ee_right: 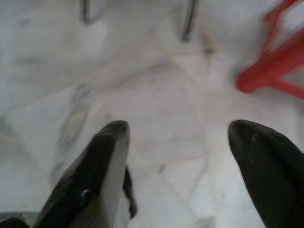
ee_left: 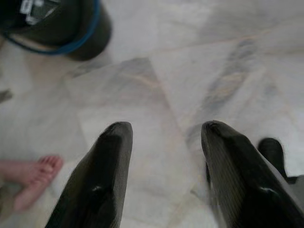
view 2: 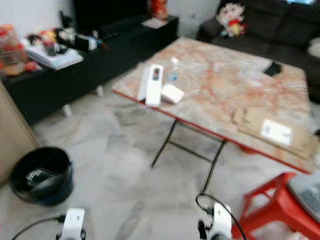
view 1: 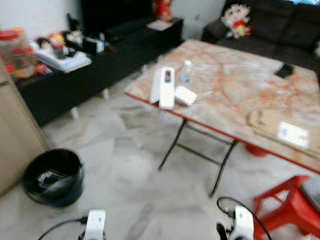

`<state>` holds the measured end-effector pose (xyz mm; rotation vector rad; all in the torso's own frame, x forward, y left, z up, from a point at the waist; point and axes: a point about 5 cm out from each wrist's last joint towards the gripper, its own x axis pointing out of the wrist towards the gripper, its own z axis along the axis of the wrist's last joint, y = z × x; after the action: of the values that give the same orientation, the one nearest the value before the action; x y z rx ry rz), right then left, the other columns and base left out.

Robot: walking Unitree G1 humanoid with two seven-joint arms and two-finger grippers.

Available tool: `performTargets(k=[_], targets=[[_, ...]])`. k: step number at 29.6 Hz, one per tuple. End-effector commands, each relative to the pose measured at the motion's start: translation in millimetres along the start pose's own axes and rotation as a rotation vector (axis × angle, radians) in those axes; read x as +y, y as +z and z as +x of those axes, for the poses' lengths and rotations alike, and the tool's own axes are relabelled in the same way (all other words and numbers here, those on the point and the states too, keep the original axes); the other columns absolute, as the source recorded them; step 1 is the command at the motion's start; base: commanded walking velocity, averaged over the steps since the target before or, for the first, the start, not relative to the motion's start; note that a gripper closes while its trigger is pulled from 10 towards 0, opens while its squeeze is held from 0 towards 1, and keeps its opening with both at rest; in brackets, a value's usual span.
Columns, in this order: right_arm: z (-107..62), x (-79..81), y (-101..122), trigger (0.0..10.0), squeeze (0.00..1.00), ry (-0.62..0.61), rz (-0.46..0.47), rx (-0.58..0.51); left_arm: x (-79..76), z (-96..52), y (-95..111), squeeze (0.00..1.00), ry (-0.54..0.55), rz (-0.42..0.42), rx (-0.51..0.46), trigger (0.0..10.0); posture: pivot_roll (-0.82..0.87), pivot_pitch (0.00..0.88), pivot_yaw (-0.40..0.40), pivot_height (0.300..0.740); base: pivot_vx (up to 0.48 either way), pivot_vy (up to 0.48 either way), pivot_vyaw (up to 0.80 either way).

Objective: Picking trash to rubbish bin

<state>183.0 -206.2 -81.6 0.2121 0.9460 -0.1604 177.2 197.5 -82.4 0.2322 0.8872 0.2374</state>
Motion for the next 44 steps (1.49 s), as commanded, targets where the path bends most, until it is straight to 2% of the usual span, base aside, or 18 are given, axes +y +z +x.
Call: performTargets(k=[1,44], targets=[[-0.7,-3.5,-1.5,10.0,0.00,-0.011,-0.001,0.007,-0.2,0.0,-0.9,0.00,0.001,0.012,0.010,10.0,-0.05,0.000,-0.075,0.740,0.000,0.000,-0.80],[-1.3,-5.1,-3.3,10.0,0.00,-0.008,-0.009,0.011,-1.9,-0.7,-2.6,0.00,0.001,0.009,0.016,10.0,-0.06,0.000,-0.079,0.740,0.000,0.000,-0.80]])
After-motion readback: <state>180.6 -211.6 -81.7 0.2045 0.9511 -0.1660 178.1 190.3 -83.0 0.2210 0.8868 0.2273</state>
